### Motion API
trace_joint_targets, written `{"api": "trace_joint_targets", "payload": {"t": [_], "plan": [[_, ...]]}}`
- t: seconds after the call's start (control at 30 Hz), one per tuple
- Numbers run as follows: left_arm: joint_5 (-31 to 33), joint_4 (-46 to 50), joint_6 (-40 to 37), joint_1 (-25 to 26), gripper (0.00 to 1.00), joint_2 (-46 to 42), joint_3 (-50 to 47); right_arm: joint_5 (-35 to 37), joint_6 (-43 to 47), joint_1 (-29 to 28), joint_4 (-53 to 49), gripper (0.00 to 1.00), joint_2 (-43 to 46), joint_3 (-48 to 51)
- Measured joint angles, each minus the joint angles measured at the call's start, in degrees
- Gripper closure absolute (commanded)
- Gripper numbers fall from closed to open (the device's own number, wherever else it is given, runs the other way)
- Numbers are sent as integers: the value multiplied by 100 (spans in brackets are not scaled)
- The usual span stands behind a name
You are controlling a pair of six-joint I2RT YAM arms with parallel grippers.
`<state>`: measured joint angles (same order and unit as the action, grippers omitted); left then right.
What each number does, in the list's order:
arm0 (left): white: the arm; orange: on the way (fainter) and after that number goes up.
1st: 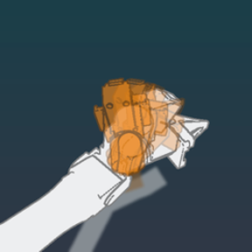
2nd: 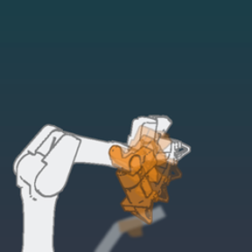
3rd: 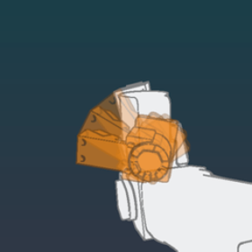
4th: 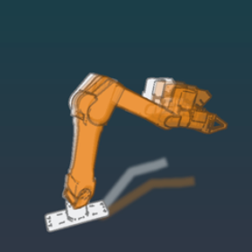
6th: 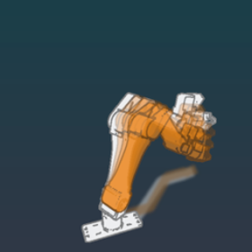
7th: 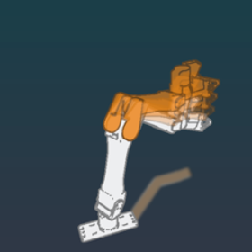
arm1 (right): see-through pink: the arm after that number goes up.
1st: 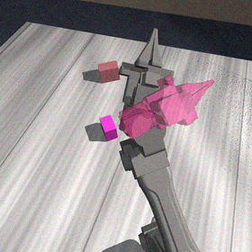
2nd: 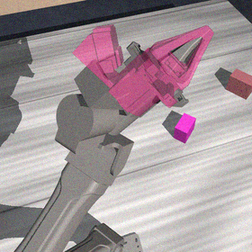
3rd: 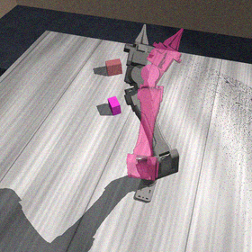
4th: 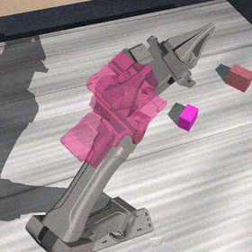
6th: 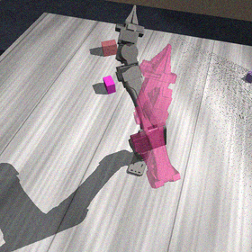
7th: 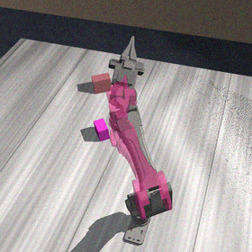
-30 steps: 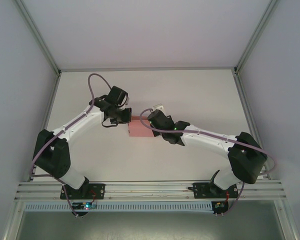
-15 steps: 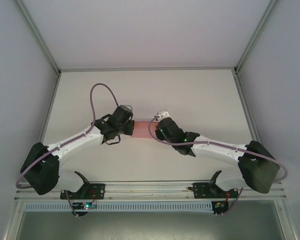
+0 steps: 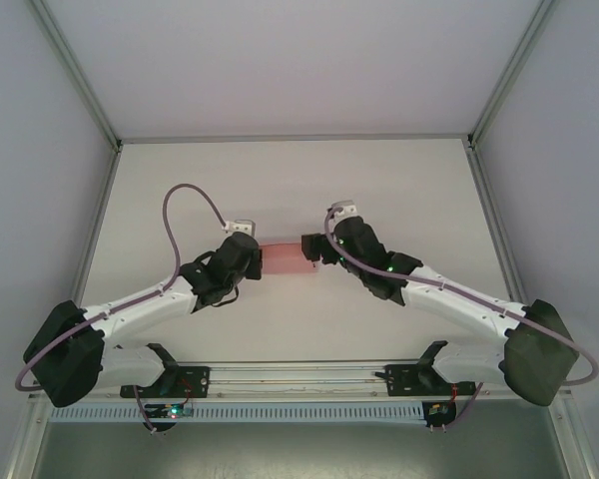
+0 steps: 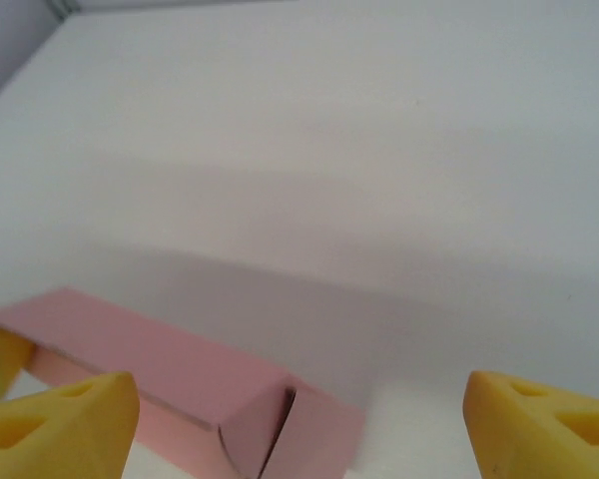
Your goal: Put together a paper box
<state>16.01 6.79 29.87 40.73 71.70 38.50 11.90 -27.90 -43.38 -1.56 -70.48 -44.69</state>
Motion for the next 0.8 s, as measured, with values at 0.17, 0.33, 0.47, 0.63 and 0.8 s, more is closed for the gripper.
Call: {"api": "trace_joint_targets", "payload": {"t": [0.17, 0.33, 0.47, 0.63, 0.8], "plan": [[144, 17, 2, 92, 100, 155, 129, -457, -442, 442, 63, 27, -575, -308], [195, 72, 20, 133, 100, 175, 170, -890, -651, 466, -103, 38, -1202, -352], [170, 109, 17, 133, 100, 195, 201, -1062, -798, 485, 125, 42, -1176, -98], [-15, 306, -50, 127, 70, 299, 389, -855, -839, 352, 739, 48, -1064, 372], [-328, 1191, -199, 116, 0, 138, 623, -682, -909, 302, 1263, 65, -1224, 496]]}}
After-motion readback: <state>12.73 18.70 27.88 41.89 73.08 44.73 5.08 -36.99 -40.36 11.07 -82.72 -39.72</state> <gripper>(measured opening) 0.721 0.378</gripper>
